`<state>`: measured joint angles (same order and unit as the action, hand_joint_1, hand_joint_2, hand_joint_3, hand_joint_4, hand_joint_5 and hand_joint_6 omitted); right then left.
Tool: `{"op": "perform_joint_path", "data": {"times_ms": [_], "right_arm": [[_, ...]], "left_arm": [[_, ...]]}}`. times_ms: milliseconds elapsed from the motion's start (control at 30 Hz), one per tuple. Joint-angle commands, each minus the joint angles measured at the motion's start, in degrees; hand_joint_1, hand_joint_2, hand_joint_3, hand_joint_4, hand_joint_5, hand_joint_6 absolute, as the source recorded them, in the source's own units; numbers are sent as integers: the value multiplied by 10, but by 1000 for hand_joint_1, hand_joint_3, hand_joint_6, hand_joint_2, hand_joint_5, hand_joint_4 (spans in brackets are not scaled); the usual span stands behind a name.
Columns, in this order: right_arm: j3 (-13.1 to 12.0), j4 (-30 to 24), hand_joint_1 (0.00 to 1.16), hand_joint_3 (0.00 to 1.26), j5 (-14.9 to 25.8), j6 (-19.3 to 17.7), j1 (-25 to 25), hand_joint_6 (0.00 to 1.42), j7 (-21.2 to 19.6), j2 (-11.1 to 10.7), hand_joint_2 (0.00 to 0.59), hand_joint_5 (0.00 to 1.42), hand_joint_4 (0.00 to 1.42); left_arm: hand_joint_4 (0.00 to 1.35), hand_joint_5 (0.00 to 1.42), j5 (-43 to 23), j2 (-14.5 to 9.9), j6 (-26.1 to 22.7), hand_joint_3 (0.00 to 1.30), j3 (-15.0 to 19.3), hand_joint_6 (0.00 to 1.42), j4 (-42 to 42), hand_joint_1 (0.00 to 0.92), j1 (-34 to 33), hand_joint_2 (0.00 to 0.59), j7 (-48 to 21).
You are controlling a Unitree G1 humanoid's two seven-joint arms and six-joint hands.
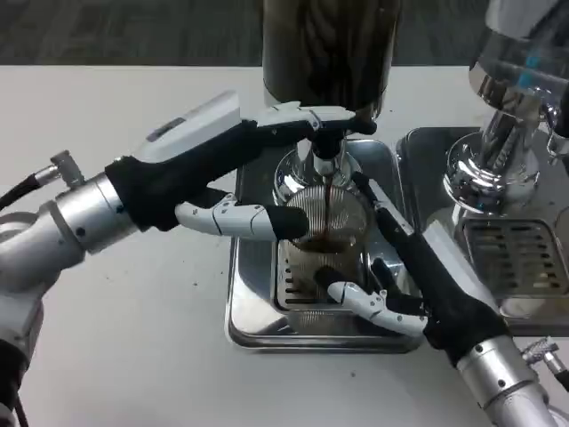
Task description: Grasp the cup under the faucet to collect the drink, then remove the cup.
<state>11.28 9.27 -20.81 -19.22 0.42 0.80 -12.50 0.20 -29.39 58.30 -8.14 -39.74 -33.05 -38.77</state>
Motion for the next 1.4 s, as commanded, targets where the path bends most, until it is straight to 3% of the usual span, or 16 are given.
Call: {"op": "perform_joint_path", "data": {"times_ms": [33, 700, 1200, 1400], "right_arm": [[1, 12, 528, 0, 7, 4, -11, 2, 7, 1, 252, 0, 0], [4, 30, 522, 0, 14, -1, -27, 16, 10, 10, 249, 0, 0], [-2, 65, 518, 0, 29, -26, -42, 17, -1, 15, 247, 0, 0], [-2, 99, 518, 0, 37, -54, -53, 17, -8, 22, 247, 0, 0]], "left_arm": [[134, 153, 17, -14, -12, 209, -11, 71, -2, 0, 23, 102, -11], [135, 143, 0, -15, -27, 201, -3, 71, -4, 0, 28, 108, -6], [135, 152, -98, 8, -53, 197, 54, 97, -34, 0, 17, 114, -26], [135, 153, -127, 13, -68, 202, 82, 100, -35, 0, 24, 114, -35]]}}
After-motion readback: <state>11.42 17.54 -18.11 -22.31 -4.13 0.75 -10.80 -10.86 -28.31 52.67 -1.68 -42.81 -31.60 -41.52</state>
